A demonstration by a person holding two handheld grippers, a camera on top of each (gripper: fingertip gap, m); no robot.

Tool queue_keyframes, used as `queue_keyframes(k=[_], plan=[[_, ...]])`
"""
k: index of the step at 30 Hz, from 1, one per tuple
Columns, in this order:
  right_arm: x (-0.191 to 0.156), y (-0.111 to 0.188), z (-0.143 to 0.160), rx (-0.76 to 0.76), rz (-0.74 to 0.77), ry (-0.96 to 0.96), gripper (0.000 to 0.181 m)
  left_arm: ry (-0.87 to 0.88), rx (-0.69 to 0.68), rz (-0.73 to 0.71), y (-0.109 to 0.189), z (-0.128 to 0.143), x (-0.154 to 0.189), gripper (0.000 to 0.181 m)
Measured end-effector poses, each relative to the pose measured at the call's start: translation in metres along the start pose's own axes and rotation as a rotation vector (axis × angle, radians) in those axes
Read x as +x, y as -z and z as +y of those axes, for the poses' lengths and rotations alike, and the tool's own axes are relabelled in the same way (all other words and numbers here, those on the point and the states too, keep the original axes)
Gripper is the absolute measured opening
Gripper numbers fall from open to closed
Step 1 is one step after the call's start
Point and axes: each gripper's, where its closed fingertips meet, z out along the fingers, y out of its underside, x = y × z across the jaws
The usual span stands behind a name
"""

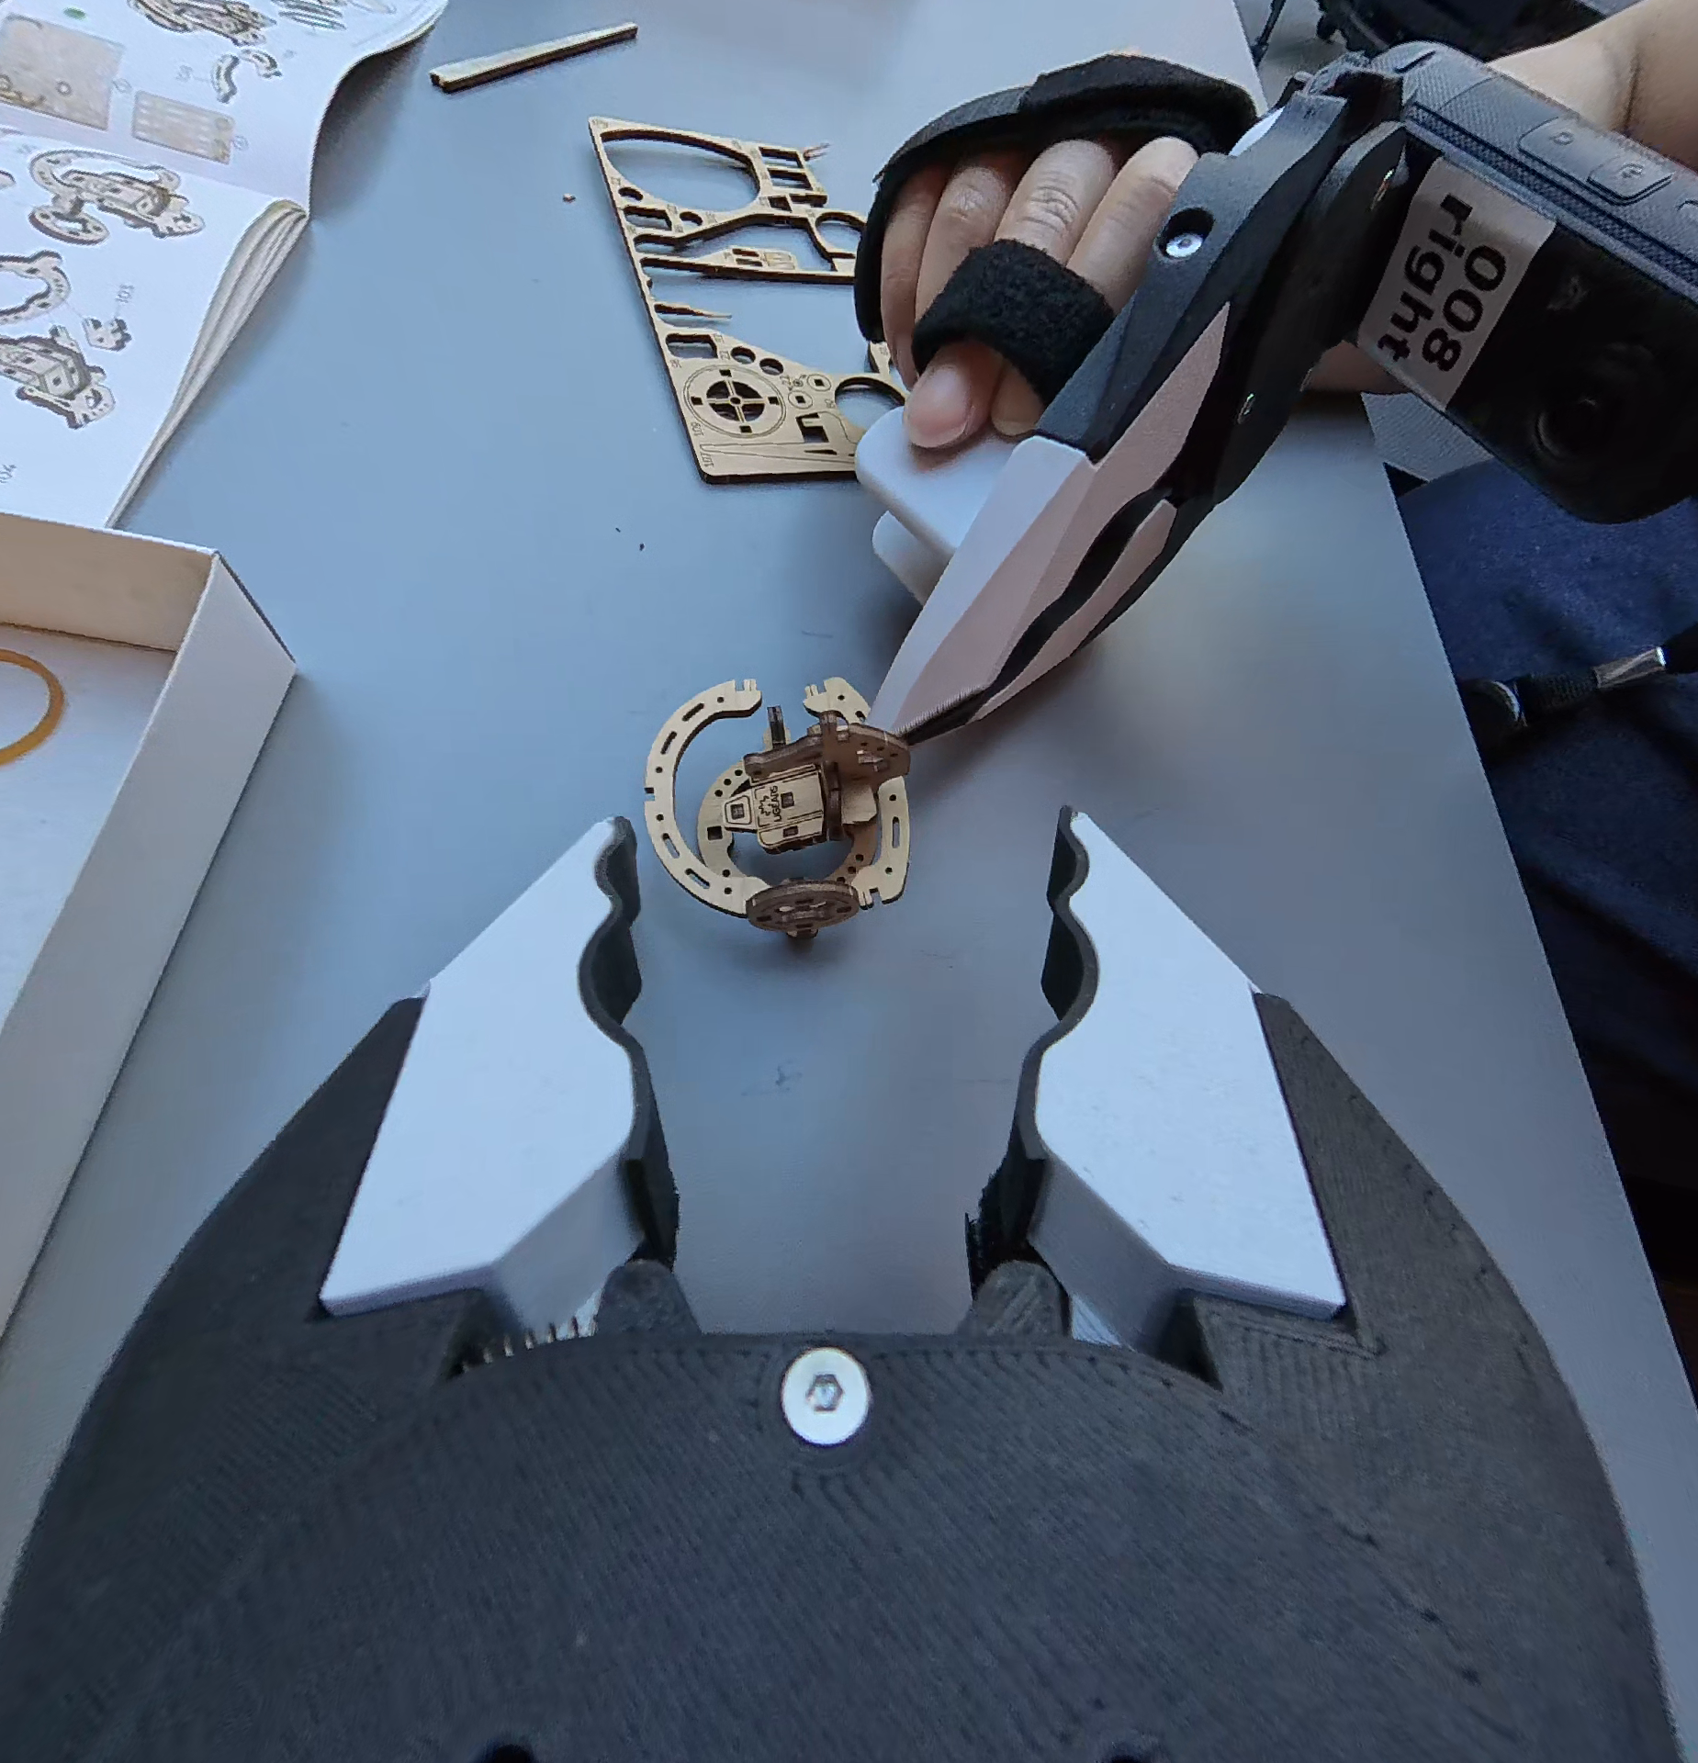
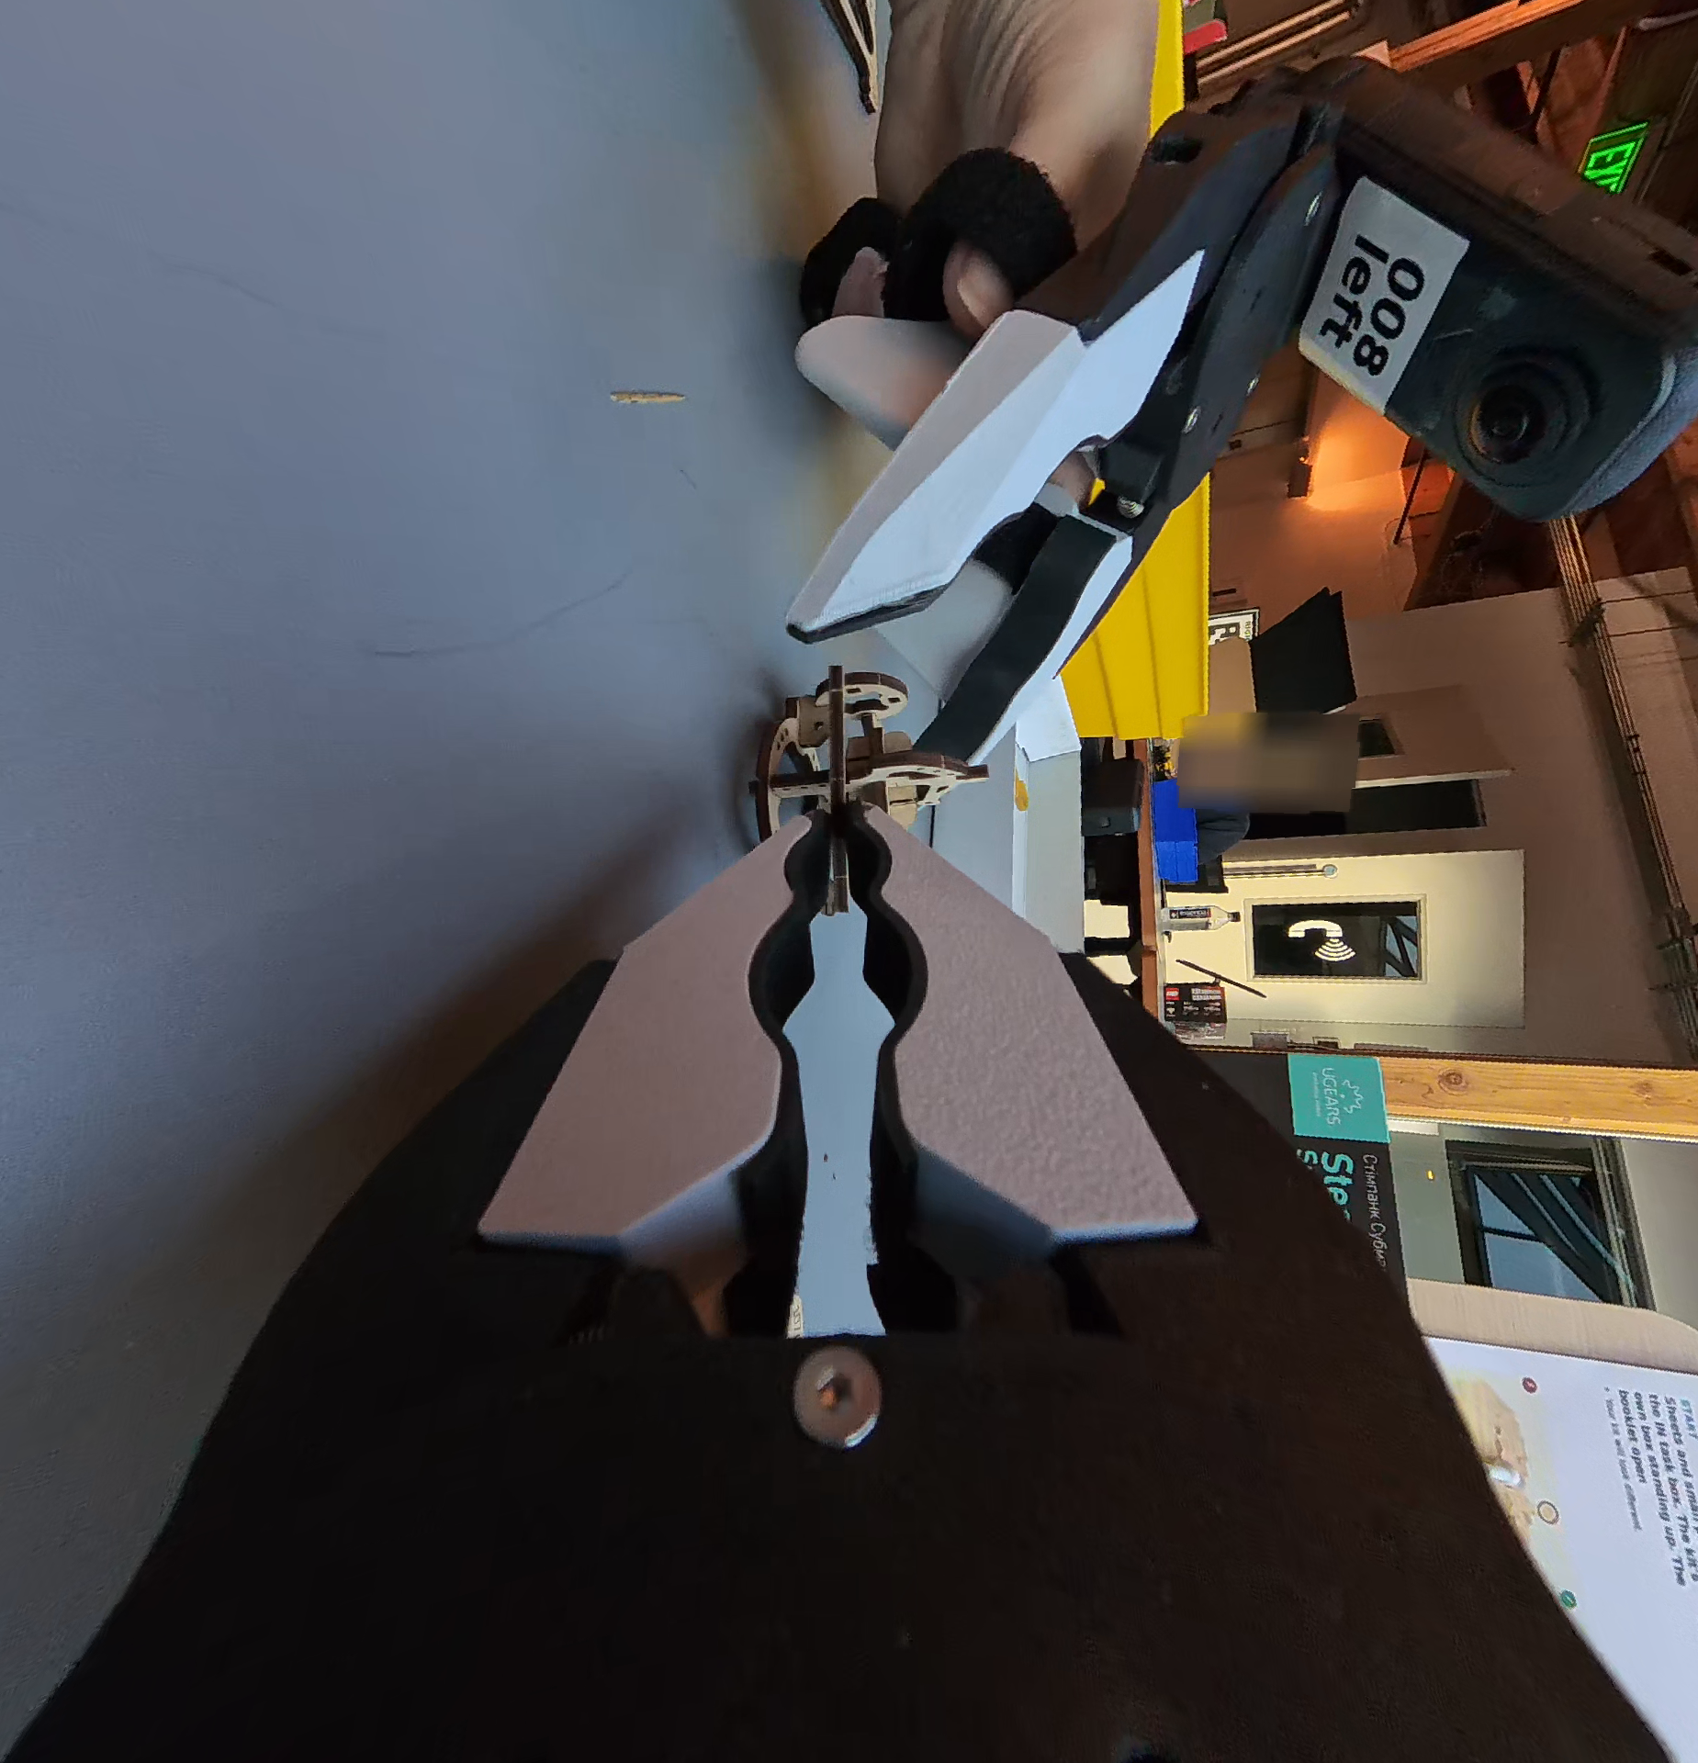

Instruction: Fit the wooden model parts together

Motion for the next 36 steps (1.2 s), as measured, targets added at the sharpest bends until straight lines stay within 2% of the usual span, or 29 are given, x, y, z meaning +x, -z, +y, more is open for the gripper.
queue_keyframes(k=[16,31,36], plan=[[0.003,0.002,0.002,-0.036,0.018,0.008,0.002,0.034,-0.045,-0.010,-0.003,0.008,-0.001,0.080],[0.000,0.002,0.004,-0.081,0.036,0.074,0.002,0.044,-0.054,-0.089,-0.002,0.010,-0.009,0.071],[0.007,0.003,0.006,-0.086,0.062,0.043,0.002,0.041,-0.057,-0.106,-0.003,0.011,-0.010,0.067]])
